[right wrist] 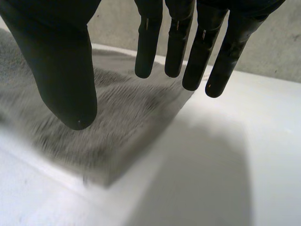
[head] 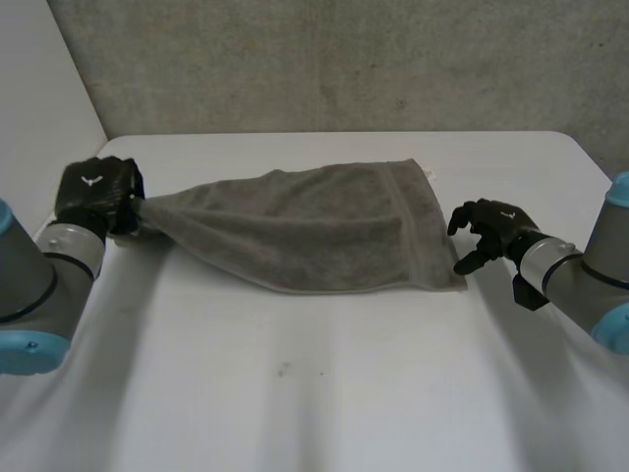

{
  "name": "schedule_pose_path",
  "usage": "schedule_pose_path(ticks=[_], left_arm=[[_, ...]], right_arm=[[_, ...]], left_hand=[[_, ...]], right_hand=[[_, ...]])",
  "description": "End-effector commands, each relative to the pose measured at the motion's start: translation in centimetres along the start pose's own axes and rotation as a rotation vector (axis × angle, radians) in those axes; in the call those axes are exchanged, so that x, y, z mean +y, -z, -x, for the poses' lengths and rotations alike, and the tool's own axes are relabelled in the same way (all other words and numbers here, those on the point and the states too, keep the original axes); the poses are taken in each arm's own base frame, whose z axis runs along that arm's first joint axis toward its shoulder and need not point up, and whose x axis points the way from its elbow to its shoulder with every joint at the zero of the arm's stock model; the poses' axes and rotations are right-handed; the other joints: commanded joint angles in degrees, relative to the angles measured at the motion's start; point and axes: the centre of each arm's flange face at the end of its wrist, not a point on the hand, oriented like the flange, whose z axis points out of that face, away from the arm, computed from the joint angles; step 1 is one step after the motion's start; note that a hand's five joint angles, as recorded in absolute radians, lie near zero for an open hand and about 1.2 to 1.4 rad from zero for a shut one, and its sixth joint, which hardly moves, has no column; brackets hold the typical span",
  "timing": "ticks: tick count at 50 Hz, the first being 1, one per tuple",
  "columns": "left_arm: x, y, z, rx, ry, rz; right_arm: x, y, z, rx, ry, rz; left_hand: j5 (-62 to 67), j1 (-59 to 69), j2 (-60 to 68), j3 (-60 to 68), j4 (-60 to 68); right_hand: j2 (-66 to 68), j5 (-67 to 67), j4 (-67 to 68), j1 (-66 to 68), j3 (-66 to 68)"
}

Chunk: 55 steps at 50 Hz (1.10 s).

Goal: Fold the towel.

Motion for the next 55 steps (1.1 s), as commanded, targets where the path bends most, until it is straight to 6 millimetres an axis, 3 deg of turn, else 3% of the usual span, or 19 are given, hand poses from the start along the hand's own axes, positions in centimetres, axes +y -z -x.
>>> schedule_pose_path(ticks=[1, 8, 15, 27, 55], left_arm=[[-1.5, 0.5, 1.2, -0.030, -0.002, -0.029], [-1.2, 0.8, 1.1, -0.027, 0.000, -0.018], [-0.7, 1.0, 0.7, -0.013, 0.002, -0.001], [-0.4, 0.9, 0.6, -0.010, 0.001, 0.004], [0.1, 1.0, 0.5, -0.006, 0.002, 0.019]], right_arm=[[-2.4, 1.0, 0.4, -0.008, 0.036, -0.020], [-2.0, 1.1, 1.1, -0.038, 0.176, 0.056], [0.6, 0.8, 1.4, -0.069, 0.352, 0.152], [2.1, 0.2, 1.8, -0.095, 0.346, 0.175], [1.5, -2.1, 3.1, -0.114, 0.337, 0.095]], left_hand=[[10.4, 11.3, 10.1, 10.3, 10.3], [10.4, 11.3, 10.1, 10.3, 10.3], [10.4, 11.3, 10.1, 10.3, 10.3], [10.4, 11.3, 10.1, 10.3, 10.3], [10.4, 11.3, 10.1, 10.3, 10.3]], right_hand=[[0.5, 1.4, 1.5, 0.0, 1.9], [-6.1, -5.2, -5.1, -6.6, -4.7], [-5.7, -4.8, -4.7, -6.2, -4.4], [-1.2, -0.3, -0.2, -1.7, 0.2], [4.3, 5.3, 5.3, 3.9, 5.7]])
